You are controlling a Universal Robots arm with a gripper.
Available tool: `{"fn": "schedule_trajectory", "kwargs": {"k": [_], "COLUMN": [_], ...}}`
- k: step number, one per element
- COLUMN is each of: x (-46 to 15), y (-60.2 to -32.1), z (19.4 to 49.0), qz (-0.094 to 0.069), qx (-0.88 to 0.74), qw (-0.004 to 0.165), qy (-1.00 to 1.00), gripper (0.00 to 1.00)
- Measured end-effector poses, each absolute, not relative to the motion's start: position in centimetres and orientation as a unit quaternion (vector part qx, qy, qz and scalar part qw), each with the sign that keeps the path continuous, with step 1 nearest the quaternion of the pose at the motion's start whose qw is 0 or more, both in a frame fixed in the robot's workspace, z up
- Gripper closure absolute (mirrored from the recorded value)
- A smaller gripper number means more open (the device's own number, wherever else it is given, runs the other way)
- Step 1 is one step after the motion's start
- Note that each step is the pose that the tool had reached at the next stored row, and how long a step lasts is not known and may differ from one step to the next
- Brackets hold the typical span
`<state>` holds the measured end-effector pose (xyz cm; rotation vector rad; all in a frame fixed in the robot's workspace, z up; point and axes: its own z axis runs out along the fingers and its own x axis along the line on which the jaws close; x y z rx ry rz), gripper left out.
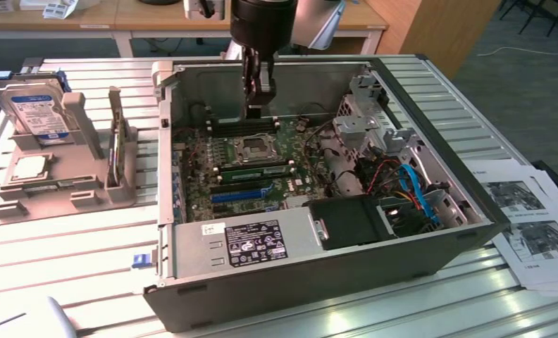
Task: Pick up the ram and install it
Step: 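Press down the ram until it locks into place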
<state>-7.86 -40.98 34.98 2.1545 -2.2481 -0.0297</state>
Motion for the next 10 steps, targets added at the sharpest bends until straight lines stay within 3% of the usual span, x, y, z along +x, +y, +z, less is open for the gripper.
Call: {"fn": "schedule_trajectory", "kwargs": {"k": [10], "x": [-7.86], "y": [-40.98], "z": [34.98], "qz": [-0.010], "qx": [0.692], "qw": [0.014], "qy": [-0.722], "gripper": [0.90]}}
